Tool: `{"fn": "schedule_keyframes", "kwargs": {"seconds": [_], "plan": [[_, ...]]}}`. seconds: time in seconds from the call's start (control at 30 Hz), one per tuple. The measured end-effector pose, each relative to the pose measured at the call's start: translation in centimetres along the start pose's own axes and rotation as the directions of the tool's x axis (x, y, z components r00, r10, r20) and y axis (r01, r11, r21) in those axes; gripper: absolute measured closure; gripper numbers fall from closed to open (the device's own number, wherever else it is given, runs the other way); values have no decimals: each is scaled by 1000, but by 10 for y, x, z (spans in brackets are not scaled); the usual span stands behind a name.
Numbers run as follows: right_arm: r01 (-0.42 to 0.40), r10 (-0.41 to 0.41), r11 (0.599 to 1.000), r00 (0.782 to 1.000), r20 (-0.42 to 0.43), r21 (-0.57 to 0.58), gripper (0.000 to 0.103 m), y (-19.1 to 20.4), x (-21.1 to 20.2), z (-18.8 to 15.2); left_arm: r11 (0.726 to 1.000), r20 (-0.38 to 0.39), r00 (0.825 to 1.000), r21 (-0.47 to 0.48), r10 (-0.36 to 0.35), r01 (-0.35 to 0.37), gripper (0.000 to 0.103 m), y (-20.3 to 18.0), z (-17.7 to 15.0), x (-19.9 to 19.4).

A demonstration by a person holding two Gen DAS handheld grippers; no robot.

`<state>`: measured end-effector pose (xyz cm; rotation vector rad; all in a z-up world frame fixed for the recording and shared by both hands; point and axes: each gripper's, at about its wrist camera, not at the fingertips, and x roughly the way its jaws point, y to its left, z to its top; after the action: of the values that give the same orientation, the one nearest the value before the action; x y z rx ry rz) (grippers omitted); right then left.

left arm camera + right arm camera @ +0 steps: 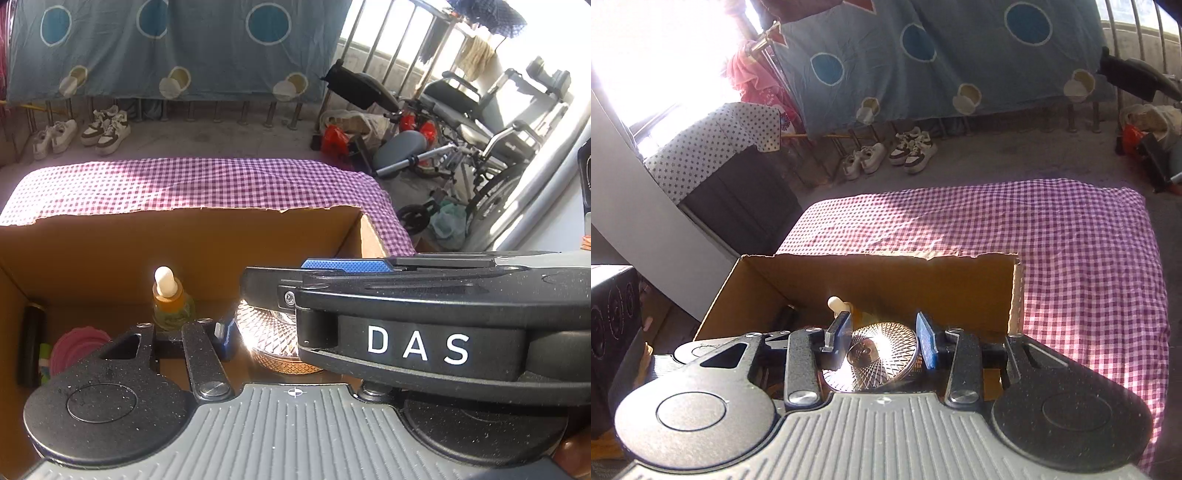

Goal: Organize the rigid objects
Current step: 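Lower the jar into the box and open the right gripper, then withdraw the right gripper from the box toward the white charger plug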

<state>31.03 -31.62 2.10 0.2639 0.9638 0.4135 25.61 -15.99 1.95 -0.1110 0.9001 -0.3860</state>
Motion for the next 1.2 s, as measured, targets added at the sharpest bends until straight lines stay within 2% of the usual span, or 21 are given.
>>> {"fn": "schedule_keyframes", "kwargs": {"seconds": [0.13,0.47,0.57,0.67,0.77,0.87,1.0,1.2], "plan": [[5,-5,1000,1000,8,3,61,-8,3,3,999,-36,999,-45,-13,11,45,3,1,10],[-12,11,999,999,49,32,61,-16,-6,2,999,-16,1000,-40,-25,25,45,-7,5,10],[-22,19,999,997,72,42,61,-16,-16,-1,999,-3,1000,-23,-27,26,42,-12,4,5],[-34,28,998,994,110,61,61,-13,-32,-6,999,23,999,-1,-37,37,33,-17,1,-8],[-49,35,996,982,184,77,61,-7,-62,-17,998,56,997,34,-54,52,25,-25,-3,-27],[-69,40,993,965,258,101,61,2,-94,-35,994,84,994,93,-63,55,21,-33,-11,-50],[-92,43,988,936,349,126,61,19,-134,-67,982,110,991,180,-77,56,7,-43,-30,-80],[-133,55,979,902,429,154,61,43,-173,-123,961,116,988,267,-106,71,3,-45,-68,-123]]}}
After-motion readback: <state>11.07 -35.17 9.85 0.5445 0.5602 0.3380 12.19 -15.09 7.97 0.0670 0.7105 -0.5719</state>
